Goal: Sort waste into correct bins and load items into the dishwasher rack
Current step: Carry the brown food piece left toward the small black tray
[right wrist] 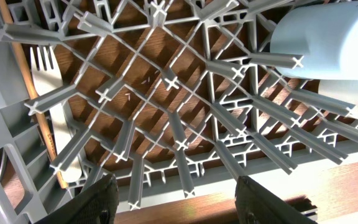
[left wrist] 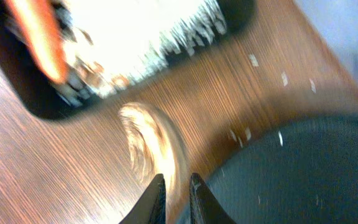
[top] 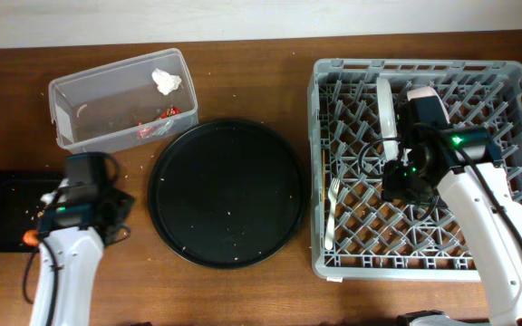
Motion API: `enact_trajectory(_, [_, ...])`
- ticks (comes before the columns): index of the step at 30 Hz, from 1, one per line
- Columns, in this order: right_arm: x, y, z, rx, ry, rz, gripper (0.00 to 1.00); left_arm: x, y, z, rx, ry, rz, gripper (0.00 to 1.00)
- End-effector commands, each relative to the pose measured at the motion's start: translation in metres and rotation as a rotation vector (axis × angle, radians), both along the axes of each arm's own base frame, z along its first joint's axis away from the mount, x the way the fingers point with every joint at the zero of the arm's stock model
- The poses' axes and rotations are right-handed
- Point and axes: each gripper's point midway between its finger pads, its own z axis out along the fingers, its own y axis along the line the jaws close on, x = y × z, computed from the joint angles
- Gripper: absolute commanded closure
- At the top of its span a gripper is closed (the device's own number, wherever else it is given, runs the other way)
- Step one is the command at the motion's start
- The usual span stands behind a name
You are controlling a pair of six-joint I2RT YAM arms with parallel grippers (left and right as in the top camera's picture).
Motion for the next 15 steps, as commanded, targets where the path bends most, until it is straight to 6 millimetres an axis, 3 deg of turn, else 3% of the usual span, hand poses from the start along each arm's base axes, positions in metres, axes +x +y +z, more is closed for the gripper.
enact_trajectory(1, [-0.001, -0.005, -0.001, -0.016, 0.005, -0.012, 0.36, -0.005, 0.043, 0.012, 0.048, -0.036, 0.107, 0.91])
enact_trajectory(5, [-0.001, -0.005, -0.001, -0.016, 0.005, -0.012, 0.36, -0.022, 0.074, 0.007, 0.044, -0.017, 0.229, 0.91])
enact_trajectory(7, [-0.001, -0.005, -0.001, -0.016, 0.005, -0.012, 0.36, -0.025, 0.079, 0.001, 0.018, -0.004, 0.255, 0.91])
enact_trajectory(12, [-0.001, -0.005, -0.001, -0.015, 0.004, -0.013, 0.36, -0.021, 0.065, -0.010, -0.065, 0.018, 0.161, 0.91])
enact_trajectory(14, [-0.001, -0.005, -0.001, -0.015, 0.004, -0.013, 0.36, -0.017, 0.059, -0.010, -0.093, 0.008, 0.119, 0.85])
enact_trajectory(15, [-0.001, -0.005, -0.001, -0.015, 0.004, -0.013, 0.36, -0.014, 0.053, -0.010, -0.111, 0.003, 0.061, 0.77])
